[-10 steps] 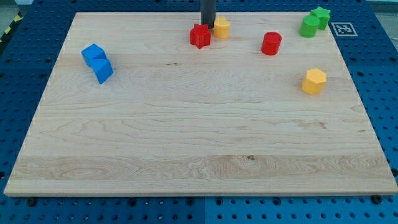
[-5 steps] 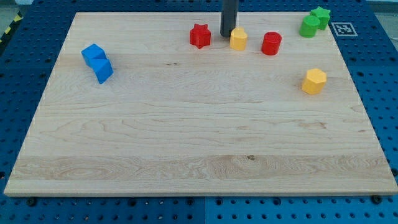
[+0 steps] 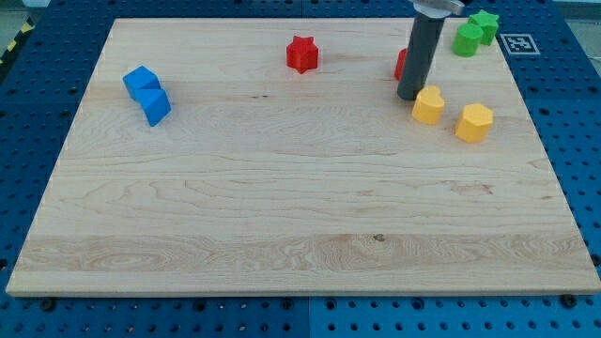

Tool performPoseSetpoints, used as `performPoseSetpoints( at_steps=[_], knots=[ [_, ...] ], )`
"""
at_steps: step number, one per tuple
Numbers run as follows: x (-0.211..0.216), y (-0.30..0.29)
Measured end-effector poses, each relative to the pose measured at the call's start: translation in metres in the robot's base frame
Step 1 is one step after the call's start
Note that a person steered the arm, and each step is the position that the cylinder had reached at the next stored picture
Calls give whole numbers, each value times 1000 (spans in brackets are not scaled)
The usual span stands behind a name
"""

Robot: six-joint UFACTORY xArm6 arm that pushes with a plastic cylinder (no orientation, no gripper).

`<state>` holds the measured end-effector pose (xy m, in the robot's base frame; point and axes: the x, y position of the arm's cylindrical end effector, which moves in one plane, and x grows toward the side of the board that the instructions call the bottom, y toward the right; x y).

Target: Move the yellow heart closer to the yellow hexagon

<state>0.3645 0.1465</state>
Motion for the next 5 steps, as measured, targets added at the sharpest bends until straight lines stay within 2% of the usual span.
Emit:
performPoseSetpoints(
  at_steps=[3, 5],
  knots=[
    [36, -10],
    [36, 21]
  ],
)
